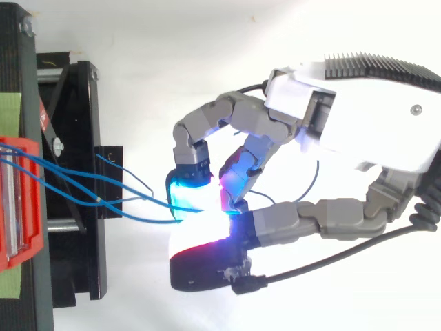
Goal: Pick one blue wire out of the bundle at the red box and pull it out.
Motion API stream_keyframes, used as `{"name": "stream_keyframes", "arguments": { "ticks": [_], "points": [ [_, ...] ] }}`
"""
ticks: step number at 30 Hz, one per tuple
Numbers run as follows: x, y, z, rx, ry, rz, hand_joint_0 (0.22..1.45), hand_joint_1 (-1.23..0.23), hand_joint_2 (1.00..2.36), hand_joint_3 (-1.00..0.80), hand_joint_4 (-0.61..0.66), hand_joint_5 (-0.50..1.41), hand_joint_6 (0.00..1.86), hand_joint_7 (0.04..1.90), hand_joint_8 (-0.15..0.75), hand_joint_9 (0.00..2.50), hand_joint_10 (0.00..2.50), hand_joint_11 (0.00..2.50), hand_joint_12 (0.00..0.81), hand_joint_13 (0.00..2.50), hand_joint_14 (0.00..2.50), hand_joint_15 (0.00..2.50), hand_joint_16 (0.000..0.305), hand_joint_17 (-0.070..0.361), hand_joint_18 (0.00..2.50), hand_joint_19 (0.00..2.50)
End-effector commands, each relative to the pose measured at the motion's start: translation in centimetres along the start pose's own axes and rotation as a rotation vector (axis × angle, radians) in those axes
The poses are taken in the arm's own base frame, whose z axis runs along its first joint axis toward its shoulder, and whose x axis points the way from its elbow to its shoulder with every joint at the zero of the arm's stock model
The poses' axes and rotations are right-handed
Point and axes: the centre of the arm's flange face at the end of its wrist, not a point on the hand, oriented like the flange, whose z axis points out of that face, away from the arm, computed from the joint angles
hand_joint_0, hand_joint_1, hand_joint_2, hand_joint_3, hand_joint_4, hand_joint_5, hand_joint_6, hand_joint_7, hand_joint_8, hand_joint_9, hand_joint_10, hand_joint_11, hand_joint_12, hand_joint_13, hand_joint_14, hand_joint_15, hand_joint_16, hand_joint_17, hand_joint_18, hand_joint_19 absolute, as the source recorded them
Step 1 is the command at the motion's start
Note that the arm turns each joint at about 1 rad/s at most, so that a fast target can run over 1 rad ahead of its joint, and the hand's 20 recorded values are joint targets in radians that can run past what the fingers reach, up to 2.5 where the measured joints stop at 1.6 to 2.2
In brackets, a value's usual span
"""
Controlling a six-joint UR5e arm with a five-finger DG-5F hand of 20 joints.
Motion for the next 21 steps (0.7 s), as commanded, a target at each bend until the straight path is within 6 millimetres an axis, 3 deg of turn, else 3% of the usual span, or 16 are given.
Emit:
{"name": "stream_keyframes", "arguments": {
  "ticks": [1, 2, 7, 9, 11, 16, 21],
  "points": [
    [0.04, -0.06, 0.01, 0.001, 0.0, -0.001, 0.62, -0.89, 1.01, -0.43, 0.19, -0.1, 0.92, 1.12, 0.35, 1.12, 0.02, 0.81, 0.414, 1.01, 0.02, 0.66, 0.051, 0.114, 0.94, 0.56],
    [-0.02, 0.02, -0.03, 0.0, 0.0, 0.0, 0.6, -0.91, 1.0, -0.5, 0.19, -0.11, 0.92, 1.11, 0.348, 1.11, 0.02, 0.81, 0.414, 1.0, 0.02, 0.65, 0.051, 0.115, 0.92, 0.55],
    [-0.12, -0.04, -0.03, 0.003, 0.0, -0.001, 0.54, -0.89, 1.0, -0.5, 0.2, -0.11, 0.92, 1.09, 0.35, 1.09, 0.02, 0.8, 0.423, 0.99, 0.02, 0.65, 0.053, 0.12, 0.92, 0.55],
    [-0.12, -0.07, -0.05, 0.005, 0.0, -0.003, 0.5, -0.86, 1.0, -0.5, 0.2, -0.11, 0.92, 1.07, 0.358, 1.09, 0.02, 0.79, 0.433, 1.0, 0.02, 0.66, 0.056, 0.126, 0.94, 0.56],
    [-0.14, -0.15, -0.12, 0.012, 0.003, -0.003, 0.46, -0.73, 1.0, -0.5, 0.2, -0.1, 0.92, 1.06, 0.382, 1.14, 0.01, 0.78, 0.453, 1.02, 0.02, 0.65, 0.059, 0.134, 0.96, 0.57],
    [-0.19, -0.44, -0.4, 0.037, 0.012, -0.017, 0.51, -0.51, 1.0, -0.5, 0.19, -0.09, 0.91, 1.12, 0.38, 1.21, 0.02, 0.77, 0.436, 1.05, 0.02, 0.66, 0.055, 0.124, 0.95, 0.61],
    [-0.21, -0.55, -0.49, 0.046, 0.015, -0.02, 0.57, -0.59, 1.01, -0.39, 0.19, -0.08, 0.9, 1.15, 0.373, 1.24, 0.02, 0.79, 0.424, 1.07, 0.02, 0.66, 0.052, 0.116, 0.96, 0.61]
  ]
}}
